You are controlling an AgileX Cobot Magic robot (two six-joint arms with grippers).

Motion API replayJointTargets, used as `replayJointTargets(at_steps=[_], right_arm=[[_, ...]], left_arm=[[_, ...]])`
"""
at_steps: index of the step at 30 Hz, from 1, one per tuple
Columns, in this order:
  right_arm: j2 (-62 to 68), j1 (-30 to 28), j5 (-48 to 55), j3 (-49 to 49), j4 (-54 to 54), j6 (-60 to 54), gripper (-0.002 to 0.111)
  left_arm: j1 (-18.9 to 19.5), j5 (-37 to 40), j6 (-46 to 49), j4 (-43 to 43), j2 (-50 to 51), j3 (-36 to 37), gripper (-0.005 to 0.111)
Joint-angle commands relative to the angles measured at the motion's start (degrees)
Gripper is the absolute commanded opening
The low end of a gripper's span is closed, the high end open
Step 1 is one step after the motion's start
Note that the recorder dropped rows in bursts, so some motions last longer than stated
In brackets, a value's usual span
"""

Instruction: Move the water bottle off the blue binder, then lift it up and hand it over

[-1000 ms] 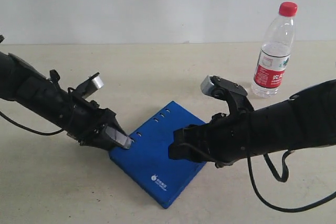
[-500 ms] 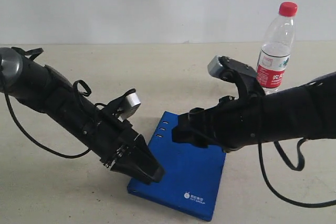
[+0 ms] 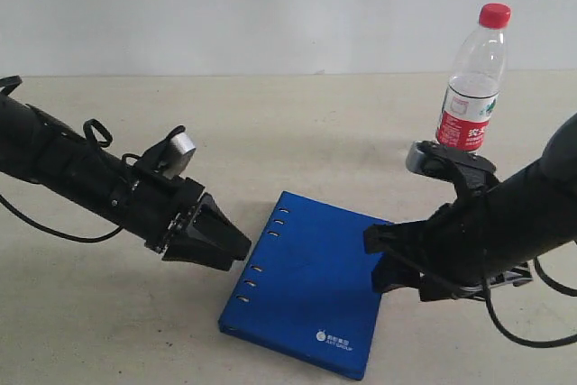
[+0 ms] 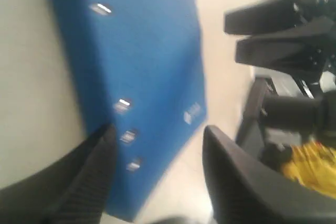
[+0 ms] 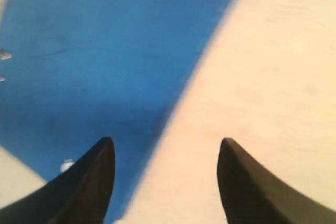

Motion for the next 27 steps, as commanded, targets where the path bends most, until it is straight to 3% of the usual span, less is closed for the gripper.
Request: replayJointTargets(at_steps=[1,7,15,18,27], right_arm=[[3.4,-5.7,9.1,-0.1,0.7,-8.0,0.052],[5.8,-6.0,10.4,-0.1,20.2,-25.9,0.052],[12.2,-6.0,10.7,-0.2,26.2,-30.6,0.052],[13.9,-6.0,12.8,-0.2,30.5,-37.6,0.052],[16.4,-6.0,35.7,-0.2,44.3,-59.7,0.052]], left_arm=[[0.3,-4.2,0.7,-1.1,-0.5,0.3,0.048],[-0.7,-4.2,1.3,-2.4,-0.5,0.3,0.048],[-0.7,-3.9,1.3,-2.4,-0.5,0.3,0.048],[-0.7,-3.7,1.3,-2.4,-0.5,0.3,0.048],[-0.7,-3.3,1.3,-2.4,-0.5,0.3,0.048]])
